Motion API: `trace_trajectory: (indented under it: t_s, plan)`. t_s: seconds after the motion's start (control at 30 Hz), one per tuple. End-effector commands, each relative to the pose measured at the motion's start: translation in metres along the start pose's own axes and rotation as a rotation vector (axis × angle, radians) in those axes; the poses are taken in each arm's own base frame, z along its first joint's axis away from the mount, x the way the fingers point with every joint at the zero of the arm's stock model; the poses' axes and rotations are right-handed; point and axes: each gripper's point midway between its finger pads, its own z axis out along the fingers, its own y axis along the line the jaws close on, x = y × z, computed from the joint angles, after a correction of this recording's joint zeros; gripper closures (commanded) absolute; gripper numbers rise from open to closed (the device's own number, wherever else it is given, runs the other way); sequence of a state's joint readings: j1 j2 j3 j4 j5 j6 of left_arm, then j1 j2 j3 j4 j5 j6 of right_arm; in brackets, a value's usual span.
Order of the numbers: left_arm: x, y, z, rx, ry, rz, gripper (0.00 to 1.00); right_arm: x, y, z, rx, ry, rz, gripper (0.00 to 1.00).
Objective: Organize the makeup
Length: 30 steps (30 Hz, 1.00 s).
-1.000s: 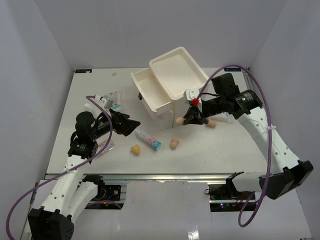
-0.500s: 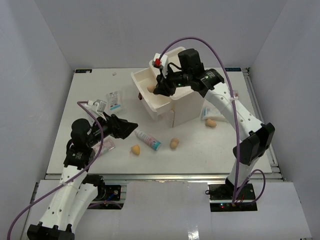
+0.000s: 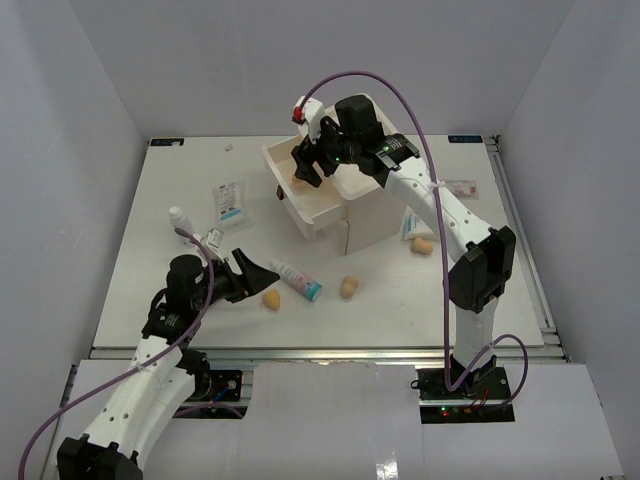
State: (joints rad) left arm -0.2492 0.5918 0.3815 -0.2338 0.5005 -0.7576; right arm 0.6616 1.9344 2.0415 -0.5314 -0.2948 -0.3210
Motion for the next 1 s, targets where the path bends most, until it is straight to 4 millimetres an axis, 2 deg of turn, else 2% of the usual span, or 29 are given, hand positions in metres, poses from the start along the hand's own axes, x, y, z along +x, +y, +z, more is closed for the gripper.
trace_trajectory:
  t_s: [0.0, 0.07, 0.17, 0.2, 0.27, 0.33, 0.37, 0.4, 0.47, 0.53, 0.57, 0.7, 0.8, 0.97]
  plan:
    - [0.010, 0.024, 0.009, -0.128, 0.000, -0.047, 0.10, -0.052, 0.001, -0.033, 0.022, -0.137, -0.064, 0.20]
    - [0.017, 0.031, 0.014, -0.175, 0.027, -0.044, 0.11, -0.068, 0.020, -0.057, -0.044, -0.187, -0.107, 0.17]
    - [0.020, 0.039, 0.018, -0.241, 0.034, -0.034, 0.19, -0.065, 0.055, -0.096, -0.185, -0.220, -0.219, 0.15]
    - [0.024, 0.044, 0.020, -0.270, 0.043, -0.027, 0.19, -0.055, 0.066, -0.111, -0.216, -0.220, -0.256, 0.14]
    - [0.028, 0.048, 0.023, -0.306, 0.057, -0.015, 0.22, -0.025, 0.083, -0.123, -0.281, -0.202, -0.267, 0.15]
    - [0.034, 0.054, 0.027, -0.354, 0.087, 0.004, 0.26, -0.003, 0.090, -0.140, -0.292, -0.192, -0.260, 0.16]
    - [0.037, 0.058, 0.028, -0.386, 0.100, 0.017, 0.27, 0.008, 0.092, -0.148, -0.296, -0.191, -0.253, 0.17]
    - [0.043, 0.065, 0.029, -0.431, 0.118, 0.043, 0.29, 0.011, 0.091, -0.162, -0.285, -0.211, -0.252, 0.19]
    - [0.045, 0.076, 0.030, -0.522, 0.115, 0.090, 0.29, 0.040, 0.092, -0.176, -0.291, -0.228, -0.204, 0.21]
    - [0.044, 0.081, 0.033, -0.572, 0.107, 0.124, 0.29, 0.071, 0.096, -0.183, -0.306, -0.241, -0.148, 0.22]
    - [0.046, 0.085, 0.035, -0.595, 0.118, 0.134, 0.29, 0.083, 0.088, -0.187, -0.284, -0.244, -0.121, 0.22]
    - [0.044, 0.098, 0.040, -0.682, 0.117, 0.178, 0.34, 0.125, 0.082, -0.199, -0.272, -0.279, -0.028, 0.23]
    - [0.043, 0.105, 0.043, -0.728, 0.111, 0.189, 0.40, 0.136, 0.082, -0.204, -0.269, -0.287, 0.002, 0.24]
    - [0.036, 0.104, 0.044, -0.740, 0.084, 0.201, 0.59, 0.139, 0.085, -0.209, -0.278, -0.302, 0.008, 0.25]
